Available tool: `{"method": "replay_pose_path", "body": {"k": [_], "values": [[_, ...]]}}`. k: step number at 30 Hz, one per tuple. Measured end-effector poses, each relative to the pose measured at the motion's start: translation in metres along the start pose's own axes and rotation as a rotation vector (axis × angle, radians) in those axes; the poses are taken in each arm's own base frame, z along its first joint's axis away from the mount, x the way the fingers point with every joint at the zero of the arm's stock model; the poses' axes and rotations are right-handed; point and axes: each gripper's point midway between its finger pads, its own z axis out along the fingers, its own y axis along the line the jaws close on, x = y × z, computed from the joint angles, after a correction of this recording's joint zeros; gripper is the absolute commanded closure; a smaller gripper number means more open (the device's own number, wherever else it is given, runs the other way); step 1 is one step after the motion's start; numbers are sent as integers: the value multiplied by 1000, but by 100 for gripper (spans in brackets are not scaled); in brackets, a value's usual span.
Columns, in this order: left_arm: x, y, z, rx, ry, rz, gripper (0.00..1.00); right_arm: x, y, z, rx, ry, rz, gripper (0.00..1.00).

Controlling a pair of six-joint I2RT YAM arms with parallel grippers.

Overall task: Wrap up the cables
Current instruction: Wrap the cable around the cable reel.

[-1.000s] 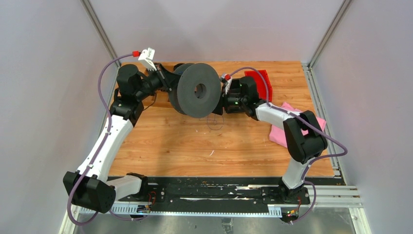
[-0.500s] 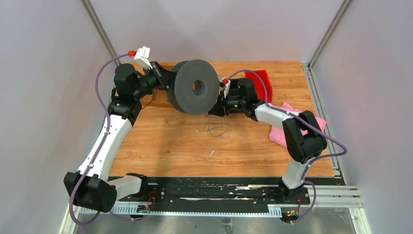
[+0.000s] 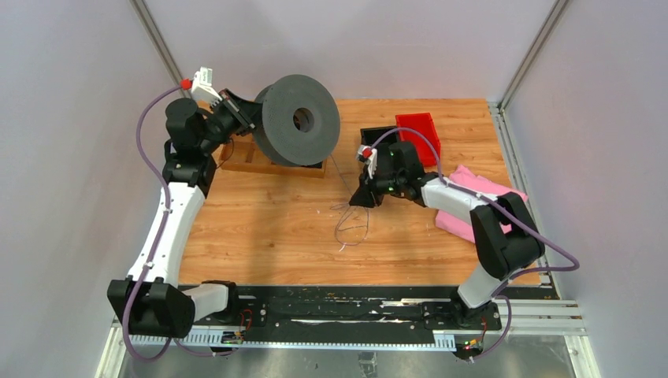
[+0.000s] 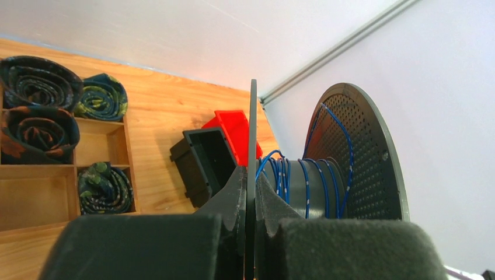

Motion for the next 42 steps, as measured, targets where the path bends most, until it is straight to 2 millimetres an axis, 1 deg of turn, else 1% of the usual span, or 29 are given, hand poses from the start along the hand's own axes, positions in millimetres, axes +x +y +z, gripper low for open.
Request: {"method": "replay_pose_path", "body": {"k": [7, 12, 17, 19, 21, 23, 25, 30, 32, 33, 35, 36, 37, 40, 42], "values": [[-20, 7, 1, -36, -50, -16, 100, 24, 12, -20, 14, 73, -58, 80], [-26, 11, 1, -72, -62, -5, 100, 40, 6, -44, 64, 144, -105, 72], [-24, 19, 1, -110, -57, 7, 100, 61, -2, -69, 111, 235, -110, 64], [-24, 23, 2, -123, -57, 12, 100, 69, -1, -77, 114, 279, -103, 61], [-24, 27, 3, -135, -59, 18, 100, 69, 2, -83, 102, 309, -100, 58], [-24, 30, 4, -141, -60, 22, 100, 60, 5, -88, 95, 318, -104, 57], [-24, 31, 4, -143, -58, 26, 100, 46, 7, -91, 98, 305, -121, 56], [-24, 31, 4, -143, -56, 39, 100, 2, 6, -99, 134, 240, -166, 55], [-23, 31, 5, -142, -54, 45, 100, -17, 4, -100, 151, 203, -168, 52], [-22, 30, 5, -141, -54, 46, 100, -22, 4, -100, 156, 188, -165, 50], [-20, 28, 6, -136, -49, 45, 100, -38, 2, -95, 158, 131, -140, 44], [-19, 27, 7, -132, -45, 43, 100, -45, 0, -92, 158, 101, -121, 40], [-18, 26, 7, -128, -42, 42, 100, -52, -4, -86, 156, 66, -103, 38], [-15, 23, 8, -119, -34, 36, 100, -69, -20, -67, 141, -25, -58, 36], [-15, 22, 7, -117, -34, 33, 100, -73, -33, -51, 129, -65, -22, 35]]}}
